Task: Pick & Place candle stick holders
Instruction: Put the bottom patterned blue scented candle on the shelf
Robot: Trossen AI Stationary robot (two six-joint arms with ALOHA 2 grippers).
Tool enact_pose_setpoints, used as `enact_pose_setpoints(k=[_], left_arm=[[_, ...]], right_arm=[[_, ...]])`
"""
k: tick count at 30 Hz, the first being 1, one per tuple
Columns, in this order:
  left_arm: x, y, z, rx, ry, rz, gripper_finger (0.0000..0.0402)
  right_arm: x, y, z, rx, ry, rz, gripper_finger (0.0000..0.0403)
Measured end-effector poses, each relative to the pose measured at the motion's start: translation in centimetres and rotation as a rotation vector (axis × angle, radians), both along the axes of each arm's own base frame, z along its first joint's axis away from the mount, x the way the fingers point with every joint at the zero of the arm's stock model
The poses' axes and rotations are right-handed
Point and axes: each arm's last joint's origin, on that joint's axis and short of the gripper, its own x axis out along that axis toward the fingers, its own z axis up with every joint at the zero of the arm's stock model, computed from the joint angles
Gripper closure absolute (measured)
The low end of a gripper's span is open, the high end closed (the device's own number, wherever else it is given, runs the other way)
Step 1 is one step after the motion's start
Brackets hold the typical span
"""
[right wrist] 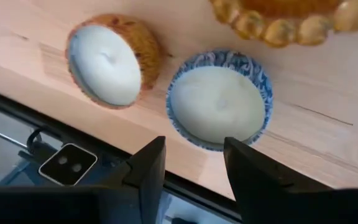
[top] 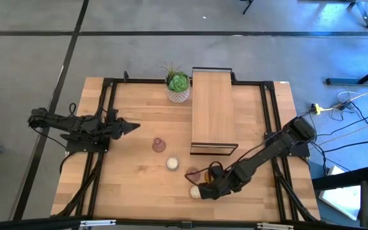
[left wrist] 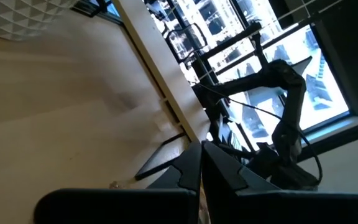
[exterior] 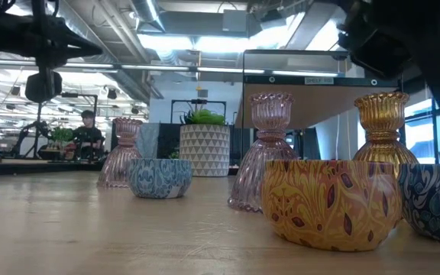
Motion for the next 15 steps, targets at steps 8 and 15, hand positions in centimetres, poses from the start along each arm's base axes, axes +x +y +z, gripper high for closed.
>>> enact_pose_setpoints(k=[8,15], left_arm=[[0.0,0.0,-0.1,0.008,0.013,-0.017,0.0395],[0.0,-0.1,-0.4,0.011,0.041,-0.041,0.0395]], right_arm=[[-0.9,0.3,0.9,0.038,0.044,-0.017,0.0236],[-1.8,-0.1,0.6,-0.016,0.131,-0.041,0.0236]])
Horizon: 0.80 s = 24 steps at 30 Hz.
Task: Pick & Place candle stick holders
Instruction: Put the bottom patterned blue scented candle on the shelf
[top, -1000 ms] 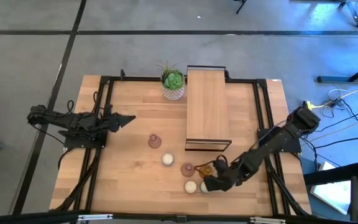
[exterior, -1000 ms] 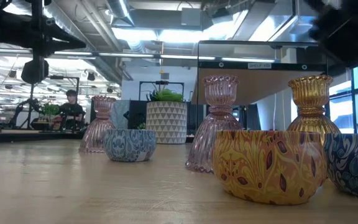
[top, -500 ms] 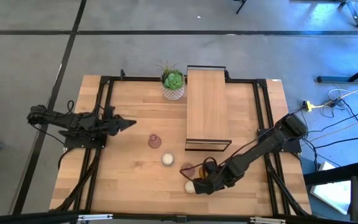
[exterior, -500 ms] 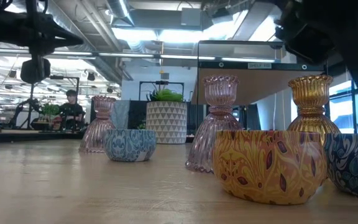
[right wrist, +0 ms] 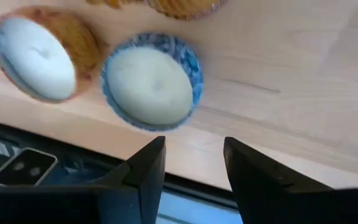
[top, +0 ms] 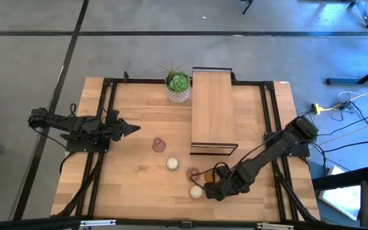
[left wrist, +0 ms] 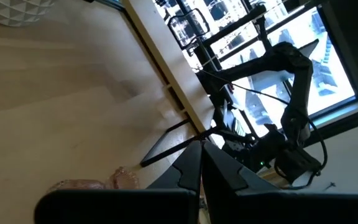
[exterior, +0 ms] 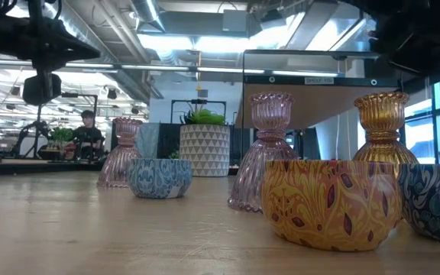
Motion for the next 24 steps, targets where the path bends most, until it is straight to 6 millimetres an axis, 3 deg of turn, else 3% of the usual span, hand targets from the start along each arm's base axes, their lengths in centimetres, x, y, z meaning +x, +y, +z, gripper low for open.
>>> enact_pose_setpoints(k=[12,24], left_arm=[[-0.01,-0.01,-0.13,-0.014,0.009,-0.002,0.0395],[0.0,-0.05,-0.15,-0.015,0.012,-0.018,0.0395]], right_arm=[[-0.42,-0.65,-0.48,-0.113,0.032,-0.064,0.0236],[0.01,-0.56,-0.53,-0.096,-0.003,-0.057,0.0236]])
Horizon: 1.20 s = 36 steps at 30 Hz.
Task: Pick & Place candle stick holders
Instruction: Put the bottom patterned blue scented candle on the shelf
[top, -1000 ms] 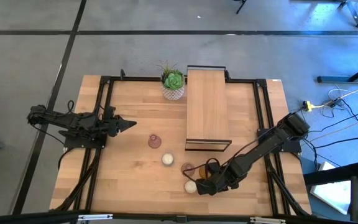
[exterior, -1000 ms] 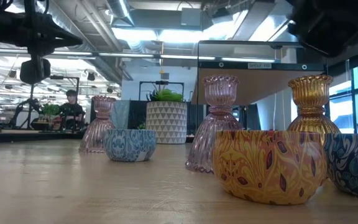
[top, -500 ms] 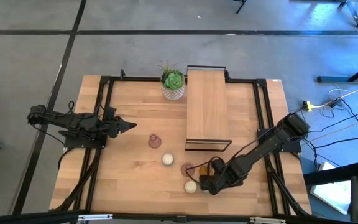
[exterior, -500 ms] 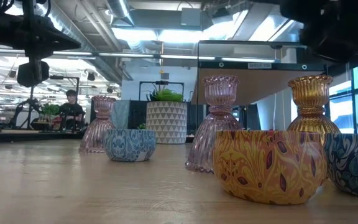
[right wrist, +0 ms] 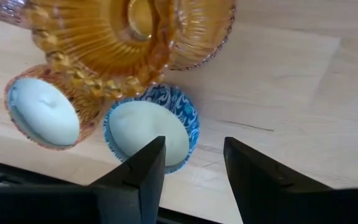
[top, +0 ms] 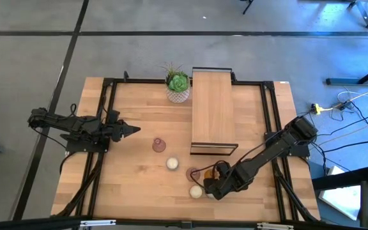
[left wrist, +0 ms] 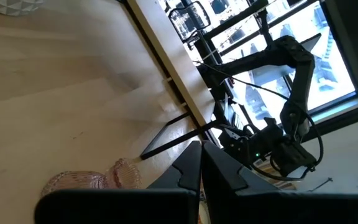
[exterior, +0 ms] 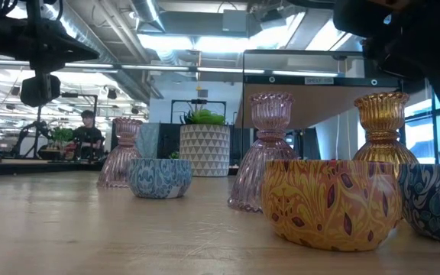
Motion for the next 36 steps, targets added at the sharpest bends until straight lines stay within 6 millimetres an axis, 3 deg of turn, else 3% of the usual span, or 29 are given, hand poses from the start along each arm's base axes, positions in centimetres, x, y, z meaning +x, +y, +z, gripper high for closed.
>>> enact_pose_setpoints(k=[26,36], left_arm=[[0.0,0.0,-0.1,0.022,0.014,0.01,0.0395],[0.0,0.1,-0.3,0.025,0.03,0.018,0.0395]], right_arm=[[-0.2,0.7,0.0,-0.013,-0.038,0.015,0.0264],[0.6,1.7,-1.7,0.028,-0.051,0.037,0.0264]])
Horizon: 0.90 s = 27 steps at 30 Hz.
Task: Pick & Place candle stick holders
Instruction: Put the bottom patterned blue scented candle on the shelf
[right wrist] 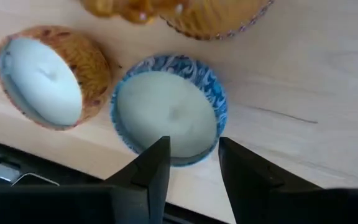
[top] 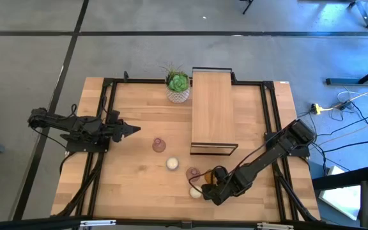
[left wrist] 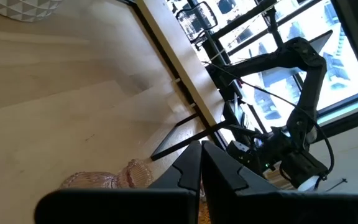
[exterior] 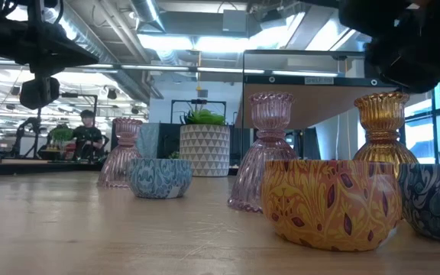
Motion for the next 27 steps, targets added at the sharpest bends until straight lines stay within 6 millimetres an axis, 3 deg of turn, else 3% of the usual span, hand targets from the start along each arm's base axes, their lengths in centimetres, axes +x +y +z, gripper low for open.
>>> enact_pose_setpoints(k=[21,27], left_arm=[[0.0,0.0,0.0,-0.008,-0.001,-0.002,0.0395],[0.0,0.0,0.0,-0.008,-0.001,-0.002,0.0395]], right_arm=[[-0.9,0.1,-0.2,-0.018,0.08,-0.017,0.0265],[-1.1,-0.1,-0.3,-0.03,0.108,-0.039,0.0285]])
